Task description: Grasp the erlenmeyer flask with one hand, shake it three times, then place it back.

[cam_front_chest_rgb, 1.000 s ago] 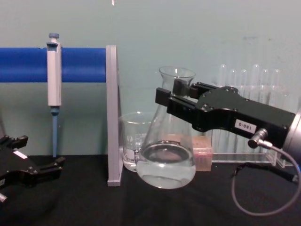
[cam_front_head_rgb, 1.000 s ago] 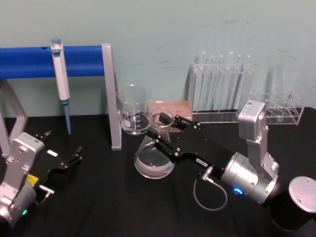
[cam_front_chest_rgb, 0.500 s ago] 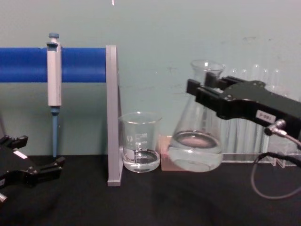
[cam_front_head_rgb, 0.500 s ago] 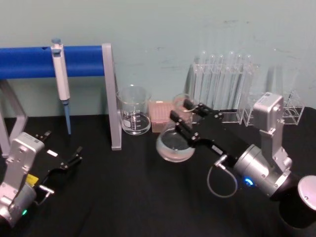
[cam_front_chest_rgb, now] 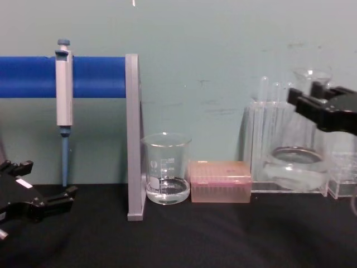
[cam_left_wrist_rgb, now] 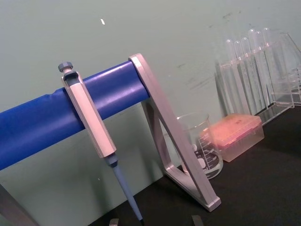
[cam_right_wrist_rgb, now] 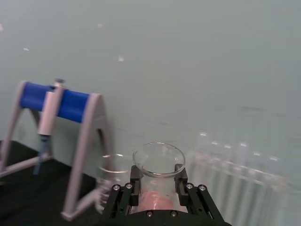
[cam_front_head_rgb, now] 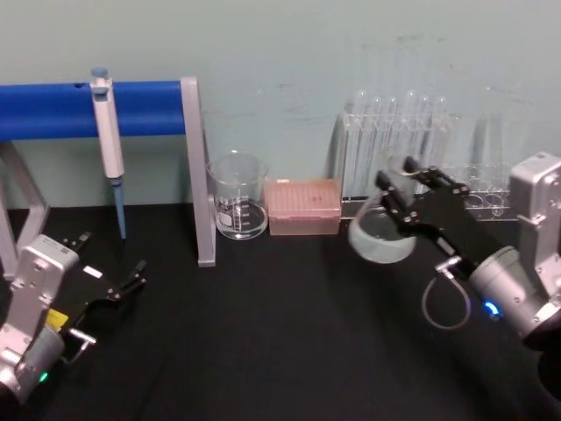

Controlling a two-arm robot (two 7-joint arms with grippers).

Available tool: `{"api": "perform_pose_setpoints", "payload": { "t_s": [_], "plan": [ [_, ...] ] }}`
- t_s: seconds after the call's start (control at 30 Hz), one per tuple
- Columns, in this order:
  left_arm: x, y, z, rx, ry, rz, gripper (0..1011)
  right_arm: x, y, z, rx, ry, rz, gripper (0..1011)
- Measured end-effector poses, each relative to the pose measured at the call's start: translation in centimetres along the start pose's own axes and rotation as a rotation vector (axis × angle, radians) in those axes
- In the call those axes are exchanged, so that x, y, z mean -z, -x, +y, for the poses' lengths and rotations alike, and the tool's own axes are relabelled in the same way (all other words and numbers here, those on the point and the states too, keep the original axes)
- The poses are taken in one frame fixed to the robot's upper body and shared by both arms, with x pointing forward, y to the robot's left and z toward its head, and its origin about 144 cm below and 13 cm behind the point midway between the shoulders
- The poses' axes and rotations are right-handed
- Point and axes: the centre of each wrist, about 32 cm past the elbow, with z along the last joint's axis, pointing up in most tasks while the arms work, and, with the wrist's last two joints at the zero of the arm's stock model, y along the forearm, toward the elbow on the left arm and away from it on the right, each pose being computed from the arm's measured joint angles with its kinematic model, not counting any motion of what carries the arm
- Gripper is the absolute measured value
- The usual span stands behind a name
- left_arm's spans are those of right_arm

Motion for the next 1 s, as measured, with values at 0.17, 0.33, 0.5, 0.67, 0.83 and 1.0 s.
{"api": "perform_pose_setpoints", "payload": {
  "t_s": [0.17, 0.33, 0.5, 0.67, 0.83, 1.0],
  "plan": [
    [0.0, 0.0, 0.0, 0.000, 0.000, 0.000, 1001, 0.0, -0.9, -0.9, 0.073, 0.013, -0.017, 451],
    [0.0, 0.0, 0.0, 0.000, 0.000, 0.000, 1001, -0.1, -1.6, -1.5, 0.120, 0.022, -0.029, 450],
    [0.0, 0.0, 0.0, 0.000, 0.000, 0.000, 1001, -0.1, -1.9, -1.8, 0.144, 0.024, -0.034, 450],
    [0.0, 0.0, 0.0, 0.000, 0.000, 0.000, 1001, -0.1, -1.8, -1.8, 0.139, 0.022, -0.030, 450],
    [0.0, 0.0, 0.0, 0.000, 0.000, 0.000, 1001, -0.1, -1.6, -1.3, 0.105, 0.020, -0.023, 450],
    [0.0, 0.0, 0.0, 0.000, 0.000, 0.000, 1001, -0.1, -1.2, -0.7, 0.056, 0.017, -0.017, 450]
  ]
}}
